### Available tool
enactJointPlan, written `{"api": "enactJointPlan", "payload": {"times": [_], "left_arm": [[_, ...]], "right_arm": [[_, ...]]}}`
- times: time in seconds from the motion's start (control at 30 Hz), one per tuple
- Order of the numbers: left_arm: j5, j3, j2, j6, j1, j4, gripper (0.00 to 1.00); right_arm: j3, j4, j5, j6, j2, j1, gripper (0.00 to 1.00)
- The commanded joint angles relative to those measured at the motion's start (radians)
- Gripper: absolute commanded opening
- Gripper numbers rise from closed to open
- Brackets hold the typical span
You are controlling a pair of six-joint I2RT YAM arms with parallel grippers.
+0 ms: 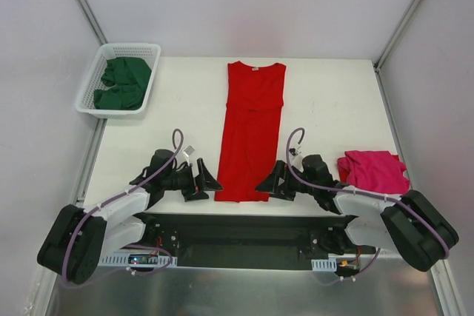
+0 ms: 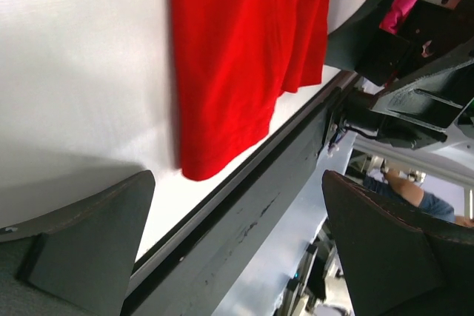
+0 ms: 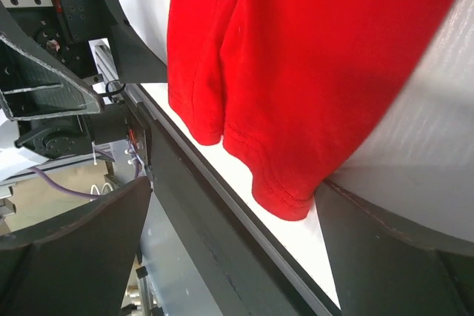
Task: Fold and stack the t-shirts
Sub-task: Grab the bottom of the folded rectangular tshirt with both arms
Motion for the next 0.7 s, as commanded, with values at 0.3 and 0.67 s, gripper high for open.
{"api": "enactJointPlan", "payload": {"times": [0.3, 0.67], "left_arm": [[-0.062, 0.083, 0.251, -0.002, -0.14, 0.165, 0.98], [-0.077, 0.069, 0.246, 0.009, -0.154, 0.158, 0.93]], "right_arm": [[0.041, -0.289, 0.119, -0.086, -0.096, 0.031, 0.98], [0.104, -0.274, 0.055, -0.121, 0.111, 0.071, 0.96]]}}
